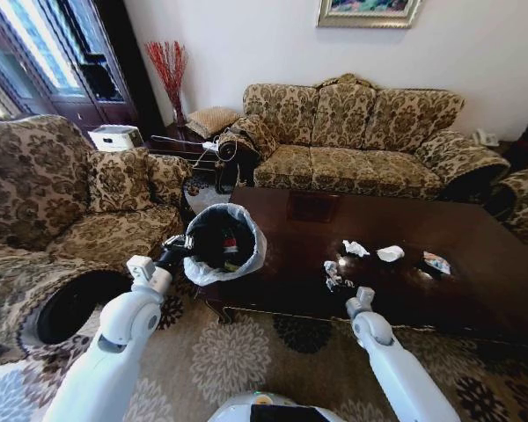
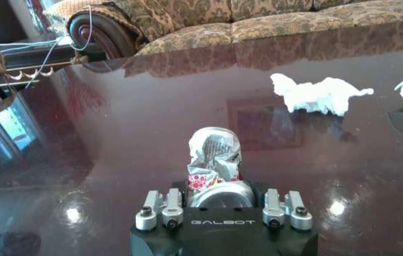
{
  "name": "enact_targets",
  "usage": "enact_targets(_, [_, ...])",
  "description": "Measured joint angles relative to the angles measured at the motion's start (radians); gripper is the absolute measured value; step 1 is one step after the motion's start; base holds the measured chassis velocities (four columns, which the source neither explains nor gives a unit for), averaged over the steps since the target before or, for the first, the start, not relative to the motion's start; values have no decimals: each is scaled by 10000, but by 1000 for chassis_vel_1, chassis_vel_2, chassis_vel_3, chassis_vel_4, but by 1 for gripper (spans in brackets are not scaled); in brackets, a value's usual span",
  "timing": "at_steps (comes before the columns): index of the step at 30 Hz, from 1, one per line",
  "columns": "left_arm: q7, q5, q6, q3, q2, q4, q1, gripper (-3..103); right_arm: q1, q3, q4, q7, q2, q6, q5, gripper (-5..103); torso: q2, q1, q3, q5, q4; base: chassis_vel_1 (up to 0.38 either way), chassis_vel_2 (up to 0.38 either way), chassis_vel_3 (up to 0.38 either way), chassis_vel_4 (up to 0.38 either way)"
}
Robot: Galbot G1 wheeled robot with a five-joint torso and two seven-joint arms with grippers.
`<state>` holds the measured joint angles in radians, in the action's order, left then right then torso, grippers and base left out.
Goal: Move to the front of the table and place the trash on the table into the trash bin.
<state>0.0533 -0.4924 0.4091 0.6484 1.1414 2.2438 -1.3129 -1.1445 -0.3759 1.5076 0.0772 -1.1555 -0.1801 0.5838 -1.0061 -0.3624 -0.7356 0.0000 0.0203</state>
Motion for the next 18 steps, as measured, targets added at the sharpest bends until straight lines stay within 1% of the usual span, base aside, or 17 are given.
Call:
enact_targets(3, [0,0,5,-2,0,36,-7,4,-42,-60,354,134,-5,70,-2,50,0,-1,-1,1,0,0,0,0,0])
enact_targets(6, [-7,-4,12,1,-14,72,-40,4,5,-226,1430,284,79,214,-176,50,0,0,-1,1,-2,0,0,0,0])
enact_targets(8, [-7,-4,12,1,-14,72,-40,4,5,-226,1430,284,79,214,-176,50,0,0,-1,1,-2,0,0,0,0])
enact_targets(9, [-16,-1,16,-3,-24,72,-58,4,214,-219,2128,386,201,285,-301,50,0,0,0,-1,0,0,0,0,0])
enact_targets(10, [-17,21,16,-29,-25,71,-66,4,575,12,2875,608,412,289,-325,50,0,0,0,-1,-3,0,0,0,0])
enact_targets(11, [-25,33,17,-57,-20,72,-71,4,928,270,3416,780,596,266,-223,50,0,0,0,0,-1,0,0,0,0])
enact_targets(12, [-25,33,17,-57,-20,72,-71,4,928,270,3416,780,596,266,-223,50,0,0,0,0,-1,0,0,0,0])
enact_targets(13, [-37,42,21,-84,-11,72,-75,4,1322,574,3931,935,820,160,7,50,0,0,0,-4,1,0,0,0,0])
enact_targets(15, [-45,65,33,-108,6,55,-76,4,2386,1310,4934,1053,1389,-253,802,50,0,-1,0,-2,3,0,0,0,0])
enact_targets(16, [-51,70,35,-116,7,37,-73,4,2758,1513,5222,1036,1566,-397,1057,50,1,-2,-1,0,3,0,0,0,0])
enact_targets(17, [-51,70,35,-116,7,37,-73,4,2758,1513,5222,1036,1566,-397,1057,50,1,-2,-1,0,3,0,0,0,0])
enact_targets(18, [-69,79,43,-196,1,-35,-19,4,3340,1836,5784,987,1864,-715,1612,50,0,-2,0,-4,8,0,0,0,0])
